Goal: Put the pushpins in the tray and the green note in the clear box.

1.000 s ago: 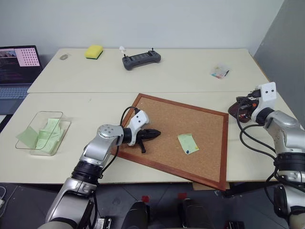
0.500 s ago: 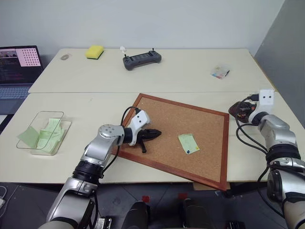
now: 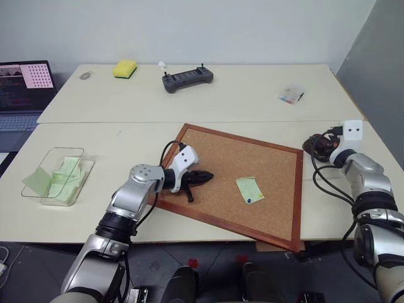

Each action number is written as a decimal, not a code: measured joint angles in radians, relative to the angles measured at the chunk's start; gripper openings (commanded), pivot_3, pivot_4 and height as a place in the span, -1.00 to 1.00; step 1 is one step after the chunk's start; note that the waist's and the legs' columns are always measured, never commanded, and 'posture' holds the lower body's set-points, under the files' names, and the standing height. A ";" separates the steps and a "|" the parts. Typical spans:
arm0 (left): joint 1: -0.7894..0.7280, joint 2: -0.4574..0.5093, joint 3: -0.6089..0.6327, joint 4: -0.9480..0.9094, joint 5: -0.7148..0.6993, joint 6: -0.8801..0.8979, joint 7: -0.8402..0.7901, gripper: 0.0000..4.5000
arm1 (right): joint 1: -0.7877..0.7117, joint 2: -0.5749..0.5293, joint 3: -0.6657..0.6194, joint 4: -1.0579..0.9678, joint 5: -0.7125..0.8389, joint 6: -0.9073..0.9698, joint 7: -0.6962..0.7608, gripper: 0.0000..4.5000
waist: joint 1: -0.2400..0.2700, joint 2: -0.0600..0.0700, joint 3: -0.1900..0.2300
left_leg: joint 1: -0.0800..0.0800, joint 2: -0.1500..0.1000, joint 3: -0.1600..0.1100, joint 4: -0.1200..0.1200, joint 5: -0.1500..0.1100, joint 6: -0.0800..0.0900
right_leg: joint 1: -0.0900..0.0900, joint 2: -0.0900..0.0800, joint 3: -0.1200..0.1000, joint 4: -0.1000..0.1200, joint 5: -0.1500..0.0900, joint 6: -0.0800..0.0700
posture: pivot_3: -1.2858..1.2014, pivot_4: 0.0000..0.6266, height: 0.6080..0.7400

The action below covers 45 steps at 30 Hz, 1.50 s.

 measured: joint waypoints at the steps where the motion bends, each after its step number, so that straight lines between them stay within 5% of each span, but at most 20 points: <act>1: -0.001 0.000 -0.001 0.001 0.000 0.000 -0.001 -1.00 | 0.021 -0.005 -0.001 -0.075 0.017 0.017 0.032 0.99 | 0.001 0.000 0.000 | 0.000 0.000 -0.001 0.000 0.000 0.000 | 0.000 0.000 0.000 0.000 0.000 0.000 | 0.03 -0.52 1.00; 9: -0.007 0.001 -0.007 0.002 0.000 0.001 -0.008 -1.00 | 0.365 -0.136 0.053 -0.738 0.248 0.282 0.399 1.00 | 0.004 0.001 0.000 | -0.002 0.000 -0.004 -0.001 0.000 0.000 | 0.000 0.000 -0.003 -0.001 0.000 0.000 | 0.03 -0.52 1.00; 14: -0.009 0.003 -0.007 0.014 0.001 0.000 -0.008 -1.00 | 0.633 -0.246 0.137 -1.051 0.282 0.284 0.604 1.00 | 0.003 0.000 0.000 | 0.001 0.000 -0.005 0.000 0.000 0.000 | 0.004 0.000 -0.003 -0.002 -0.001 0.001 | 0.03 -0.52 1.00; 30: -0.013 -0.003 -0.009 0.015 0.005 0.000 -0.016 -1.00 | 0.572 -0.083 0.314 -0.938 0.133 0.102 0.585 1.00 | 0.002 0.000 0.000 | 0.002 0.000 -0.006 0.000 0.000 0.000 | 0.004 0.001 -0.003 -0.002 0.000 0.002 | 0.03 -0.52 1.00; 45: -0.002 0.006 -0.008 -0.006 0.006 0.007 -0.009 -1.00 | 0.536 -0.044 0.335 -0.816 0.084 -0.003 0.597 -0.24 | 0.001 0.000 0.000 | 0.002 0.000 -0.006 0.000 0.000 0.000 | 0.004 0.001 -0.003 -0.002 0.000 0.001 | 0.03 -0.52 1.00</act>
